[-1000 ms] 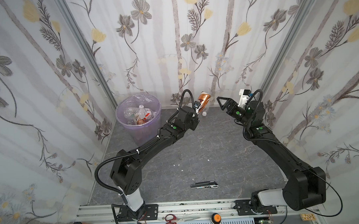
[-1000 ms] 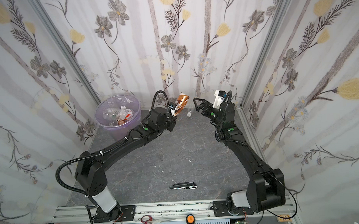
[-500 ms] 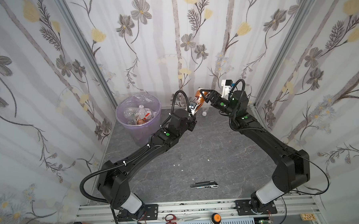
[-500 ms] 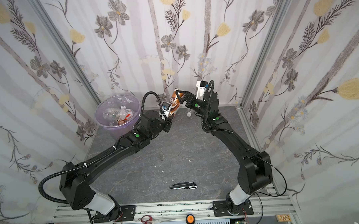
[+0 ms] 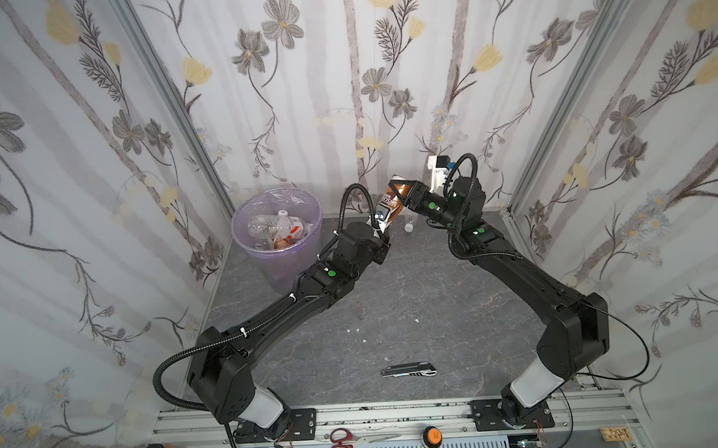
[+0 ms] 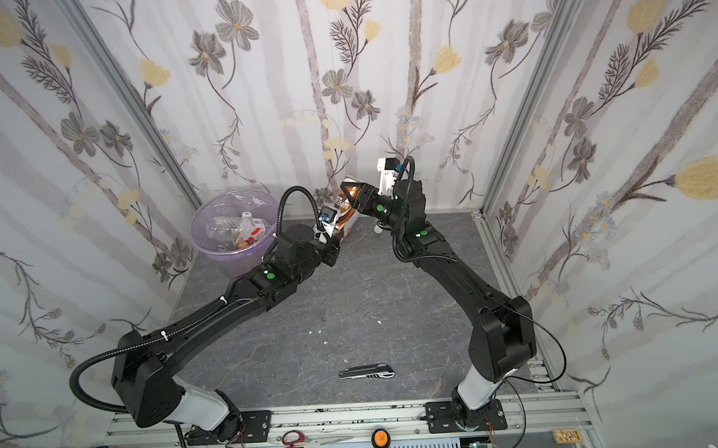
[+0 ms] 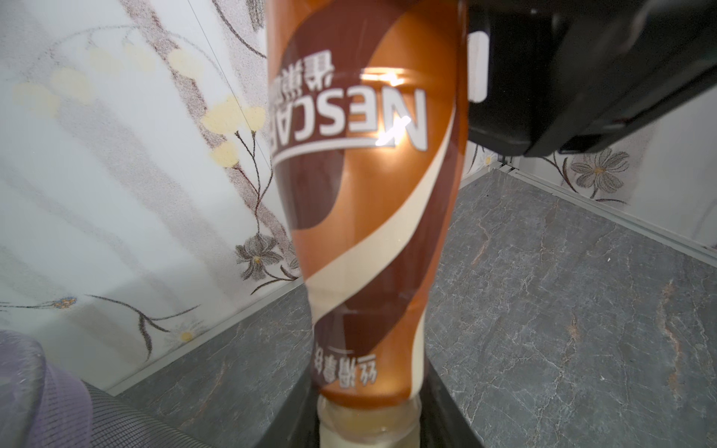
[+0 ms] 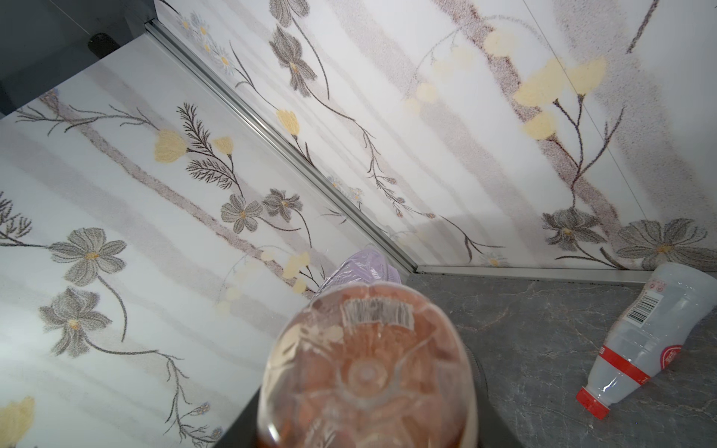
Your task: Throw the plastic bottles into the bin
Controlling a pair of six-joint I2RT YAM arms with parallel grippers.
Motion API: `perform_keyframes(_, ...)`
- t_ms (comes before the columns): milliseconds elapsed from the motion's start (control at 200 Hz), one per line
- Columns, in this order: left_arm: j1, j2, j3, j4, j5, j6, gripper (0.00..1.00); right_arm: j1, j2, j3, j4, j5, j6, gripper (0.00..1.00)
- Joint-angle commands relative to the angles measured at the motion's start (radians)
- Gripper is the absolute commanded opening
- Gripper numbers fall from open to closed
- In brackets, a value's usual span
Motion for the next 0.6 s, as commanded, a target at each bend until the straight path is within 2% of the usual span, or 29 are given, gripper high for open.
perform_keyframes(0, 0.000, -0.011, -0.010, 0.020, -0.019, 0.004, 0.44, -0.001, 0.002, 0.013, 0.013, 0.019, -0.007, 0.42)
perform_keyframes(195, 0.001, -0.032, -0.016, 0.019, -0.033, -0.005, 0.82, 0.000, -0.006, 0.013, 0.011, 0.035, -0.030, 0.40)
perform_keyframes(305, 0.001, -0.065, -0.015, 0.014, -0.045, -0.007, 0.96, -0.001, -0.014, 0.022, 0.021, 0.052, -0.057, 0.40)
perform_keyframes(365, 0.003, -0.091, -0.004, 0.002, -0.057, -0.012, 1.00, 0.000, -0.019, 0.041, 0.021, 0.071, -0.081, 0.40)
perform_keyframes(515, 0.025, -0.187, 0.015, -0.021, -0.063, -0.024, 1.00, 0.000, -0.038, 0.124, 0.022, 0.123, -0.145, 0.40)
perform_keyframes(595, 0.076, -0.243, 0.057, -0.031, -0.055, -0.063, 1.00, 0.002, -0.064, 0.147, 0.071, 0.148, -0.177, 0.40)
